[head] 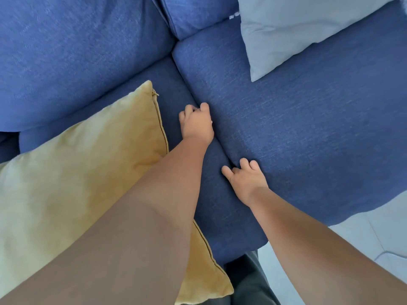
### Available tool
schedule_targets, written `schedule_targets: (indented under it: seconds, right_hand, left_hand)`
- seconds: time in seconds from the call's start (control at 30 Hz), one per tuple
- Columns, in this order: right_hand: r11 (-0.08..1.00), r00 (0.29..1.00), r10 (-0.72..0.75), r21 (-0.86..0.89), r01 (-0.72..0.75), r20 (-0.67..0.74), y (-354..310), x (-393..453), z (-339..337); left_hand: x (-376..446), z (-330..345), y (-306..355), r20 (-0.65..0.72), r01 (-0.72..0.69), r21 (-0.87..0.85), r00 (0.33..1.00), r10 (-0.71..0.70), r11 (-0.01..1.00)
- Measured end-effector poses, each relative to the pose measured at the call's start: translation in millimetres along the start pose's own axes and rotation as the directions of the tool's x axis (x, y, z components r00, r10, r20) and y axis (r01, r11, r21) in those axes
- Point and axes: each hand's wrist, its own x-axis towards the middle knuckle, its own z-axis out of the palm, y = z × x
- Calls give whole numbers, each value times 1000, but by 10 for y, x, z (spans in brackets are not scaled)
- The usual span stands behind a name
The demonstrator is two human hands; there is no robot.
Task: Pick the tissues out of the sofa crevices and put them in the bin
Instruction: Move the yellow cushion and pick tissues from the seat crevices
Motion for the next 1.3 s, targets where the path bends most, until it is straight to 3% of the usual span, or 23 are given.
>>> schedule_targets:
  seconds: [0.13, 0.27, 0.33, 0.43, 0.63, 0.73, 0.87, 0.93, 1.07, 1.3]
  right_hand:
    - [995, 999, -38, 87, 39, -7, 41, -75, -94]
    - [982, 996, -89, 168, 87, 3, 72, -255, -241]
    - [957, 999, -15, 289, 4, 36, 74, -354, -310]
    - [835, 982, 175, 518, -188, 74, 69, -508, -465]
    - [697, 950, 282, 709, -109, -131, -122, -710, -928]
    - [670, 933, 276, 742, -14, -231, -326, -825, -1247]
    - [685, 925, 218, 724, 82, -311, -693, -912, -1534]
    - [704, 937, 130, 696, 143, -324, -1115, -932, -1611]
    - [708, 918, 88, 672, 216, -387, -1855, -976, -1626]
    - [685, 886, 16, 650, 329, -464, -3176, -1011, -1489]
  left_hand:
    - [-157, -104, 39, 31, -71, -44, 997, 72, 997]
    - [-418, -369, -3, 107, 79, -242, 993, -55, 967]
    - [-565, -483, -42, 136, 133, -326, 986, -93, 936]
    - [-841, -705, -138, 99, 119, -445, 992, -83, 888]
    - [-1476, -1071, -316, -27, 158, -666, 972, -235, 729]
    - [-1894, -1230, -432, -77, 178, -799, 917, -391, 575]
    - [-2380, -1315, -721, -112, 165, -869, 853, -510, 467]
    - [-2722, -1330, -1054, -116, 183, -897, 781, -613, 403]
    - [-3224, -1307, -1525, -113, 169, -935, 689, -716, 310]
    - [-4262, -861, -2428, -57, 196, -967, 457, -888, 163]
